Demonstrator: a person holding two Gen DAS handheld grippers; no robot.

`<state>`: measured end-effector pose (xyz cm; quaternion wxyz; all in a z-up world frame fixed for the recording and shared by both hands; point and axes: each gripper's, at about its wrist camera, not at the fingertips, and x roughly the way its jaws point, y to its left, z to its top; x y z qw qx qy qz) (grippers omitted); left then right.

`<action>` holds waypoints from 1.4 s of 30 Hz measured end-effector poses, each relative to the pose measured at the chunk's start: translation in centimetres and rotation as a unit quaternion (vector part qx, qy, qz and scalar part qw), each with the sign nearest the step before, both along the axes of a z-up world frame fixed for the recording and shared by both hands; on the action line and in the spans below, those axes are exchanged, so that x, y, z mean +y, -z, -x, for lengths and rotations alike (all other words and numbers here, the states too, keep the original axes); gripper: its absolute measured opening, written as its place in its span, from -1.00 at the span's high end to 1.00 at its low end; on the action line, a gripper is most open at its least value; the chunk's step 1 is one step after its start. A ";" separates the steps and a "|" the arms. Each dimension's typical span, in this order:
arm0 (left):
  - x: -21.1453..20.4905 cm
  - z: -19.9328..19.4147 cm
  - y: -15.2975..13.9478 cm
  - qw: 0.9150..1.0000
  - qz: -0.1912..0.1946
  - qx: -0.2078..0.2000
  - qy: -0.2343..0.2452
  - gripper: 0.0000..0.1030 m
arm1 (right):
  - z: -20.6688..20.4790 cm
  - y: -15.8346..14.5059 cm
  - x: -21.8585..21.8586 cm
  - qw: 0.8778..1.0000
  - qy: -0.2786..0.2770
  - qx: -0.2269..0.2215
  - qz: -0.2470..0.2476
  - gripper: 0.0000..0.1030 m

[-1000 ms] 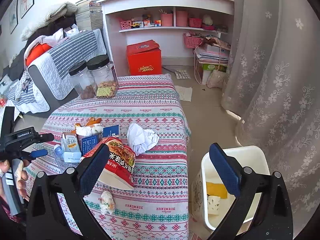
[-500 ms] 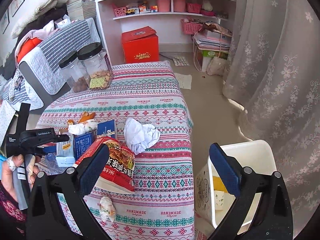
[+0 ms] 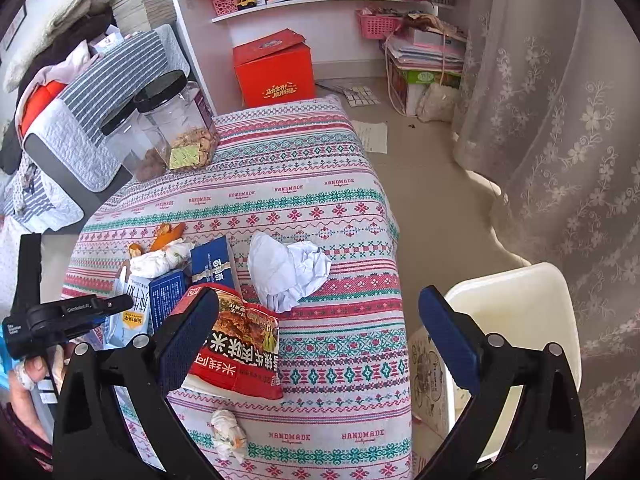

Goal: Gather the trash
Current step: 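Grasp the blue milk carton with the left gripper and lift it, then grasp the crumpled white tissue with the right gripper while the left gripper holds the carton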

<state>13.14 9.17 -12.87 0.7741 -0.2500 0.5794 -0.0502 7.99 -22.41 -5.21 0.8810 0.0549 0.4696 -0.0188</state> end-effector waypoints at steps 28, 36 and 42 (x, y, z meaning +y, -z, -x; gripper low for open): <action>5.9 4.6 -11.6 0.971 0.109 -0.211 -0.013 0.52 | -8.1 5.9 0.5 0.990 0.059 0.105 -0.079 -0.86; 5.5 4.6 -11.5 0.973 0.109 -0.206 -0.006 0.52 | -8.8 10.6 -0.8 0.971 0.068 0.161 -0.162 -0.86; 5.5 4.4 -11.0 0.974 0.107 -0.198 -0.008 0.52 | -8.9 12.9 -1.8 0.946 0.077 0.169 -0.266 -0.21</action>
